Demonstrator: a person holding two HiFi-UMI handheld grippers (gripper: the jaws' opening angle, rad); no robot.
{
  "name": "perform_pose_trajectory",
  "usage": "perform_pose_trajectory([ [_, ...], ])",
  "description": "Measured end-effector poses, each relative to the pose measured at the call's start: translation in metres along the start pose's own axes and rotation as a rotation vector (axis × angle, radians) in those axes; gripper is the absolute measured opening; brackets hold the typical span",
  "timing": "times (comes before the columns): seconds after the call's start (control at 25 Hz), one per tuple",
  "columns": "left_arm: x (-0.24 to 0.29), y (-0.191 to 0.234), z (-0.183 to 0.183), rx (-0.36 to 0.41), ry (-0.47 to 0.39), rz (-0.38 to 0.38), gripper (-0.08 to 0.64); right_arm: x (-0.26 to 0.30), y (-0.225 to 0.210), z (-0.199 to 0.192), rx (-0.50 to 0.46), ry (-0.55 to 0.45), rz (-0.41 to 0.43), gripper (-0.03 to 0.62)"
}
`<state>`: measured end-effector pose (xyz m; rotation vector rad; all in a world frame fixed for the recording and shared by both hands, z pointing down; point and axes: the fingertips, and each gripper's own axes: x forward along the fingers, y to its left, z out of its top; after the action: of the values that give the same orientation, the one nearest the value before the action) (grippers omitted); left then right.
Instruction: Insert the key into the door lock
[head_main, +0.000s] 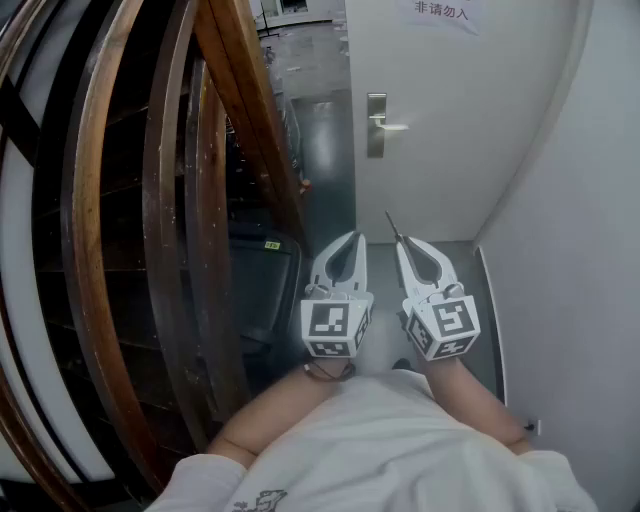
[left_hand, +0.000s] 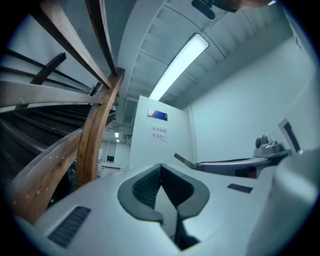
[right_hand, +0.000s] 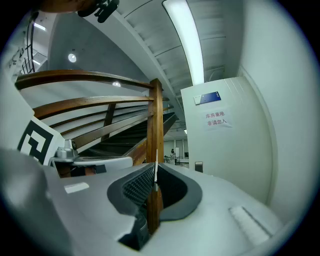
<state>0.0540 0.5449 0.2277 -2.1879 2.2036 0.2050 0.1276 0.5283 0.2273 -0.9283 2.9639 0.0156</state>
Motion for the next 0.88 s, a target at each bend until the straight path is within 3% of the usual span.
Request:
perform_pose_trajectory([
  [0.6, -0.002, 0.014, -0.013, -0.021, 0.021, -0.003, 0.006, 0.008, 0.012, -0.014, 0.025, 0.016, 0.009, 0.026],
  [0.88, 0.016, 0.017, -0.023, -0.027, 0.035, -0.004, 0.006, 0.021, -0.007, -0.024, 0.047, 0.032, 0.006, 0.026],
])
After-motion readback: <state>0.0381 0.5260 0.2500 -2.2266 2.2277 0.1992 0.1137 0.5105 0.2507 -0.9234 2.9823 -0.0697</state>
